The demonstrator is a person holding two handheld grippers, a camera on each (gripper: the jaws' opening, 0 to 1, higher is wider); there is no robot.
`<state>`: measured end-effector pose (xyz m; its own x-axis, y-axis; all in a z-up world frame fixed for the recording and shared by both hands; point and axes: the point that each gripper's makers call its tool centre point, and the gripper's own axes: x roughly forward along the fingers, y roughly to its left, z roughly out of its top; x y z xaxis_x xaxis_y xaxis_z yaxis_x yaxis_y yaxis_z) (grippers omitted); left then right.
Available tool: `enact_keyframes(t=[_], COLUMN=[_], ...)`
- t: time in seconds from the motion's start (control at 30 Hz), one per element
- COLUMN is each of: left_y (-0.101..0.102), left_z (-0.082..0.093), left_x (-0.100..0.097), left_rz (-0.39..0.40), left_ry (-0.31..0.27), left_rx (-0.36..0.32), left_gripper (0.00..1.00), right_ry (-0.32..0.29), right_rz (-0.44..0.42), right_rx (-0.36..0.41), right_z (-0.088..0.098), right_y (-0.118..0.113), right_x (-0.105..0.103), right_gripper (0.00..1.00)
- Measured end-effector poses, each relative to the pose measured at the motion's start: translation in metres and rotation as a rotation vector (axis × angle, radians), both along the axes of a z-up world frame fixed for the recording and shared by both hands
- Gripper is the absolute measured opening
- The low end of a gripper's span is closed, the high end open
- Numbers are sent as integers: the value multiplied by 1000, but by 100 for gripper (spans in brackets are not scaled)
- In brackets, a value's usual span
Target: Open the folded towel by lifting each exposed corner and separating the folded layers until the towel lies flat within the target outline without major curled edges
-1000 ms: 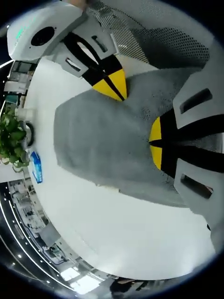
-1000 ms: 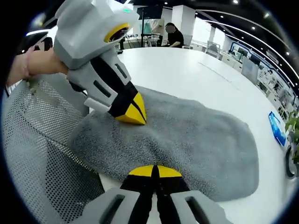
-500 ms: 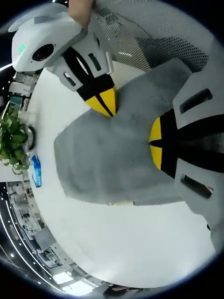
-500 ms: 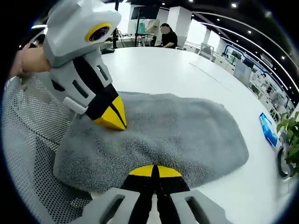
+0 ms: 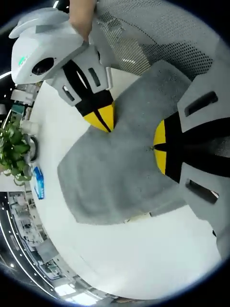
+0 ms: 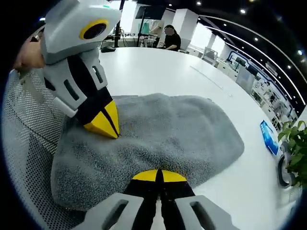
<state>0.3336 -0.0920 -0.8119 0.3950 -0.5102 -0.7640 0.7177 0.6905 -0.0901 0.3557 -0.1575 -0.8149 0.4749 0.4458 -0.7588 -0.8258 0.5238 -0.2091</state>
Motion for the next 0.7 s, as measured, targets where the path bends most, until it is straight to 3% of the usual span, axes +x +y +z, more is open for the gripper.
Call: enact_keyframes(t=[0.37, 0.7], left_y=[-7, -8], left_z=[0, -2], left_x=[-2, 0], left_rz=[-49, -18], left_ry=[-38, -3], left_rx=[14, -40], left_gripper=[0, 0], right_ry=[-47, -50], right_rz=[22, 7], right_rx=[-18, 0], right_z=[0, 0], right_y=[-2, -5], right_x=[6, 9], right_gripper=[0, 0])
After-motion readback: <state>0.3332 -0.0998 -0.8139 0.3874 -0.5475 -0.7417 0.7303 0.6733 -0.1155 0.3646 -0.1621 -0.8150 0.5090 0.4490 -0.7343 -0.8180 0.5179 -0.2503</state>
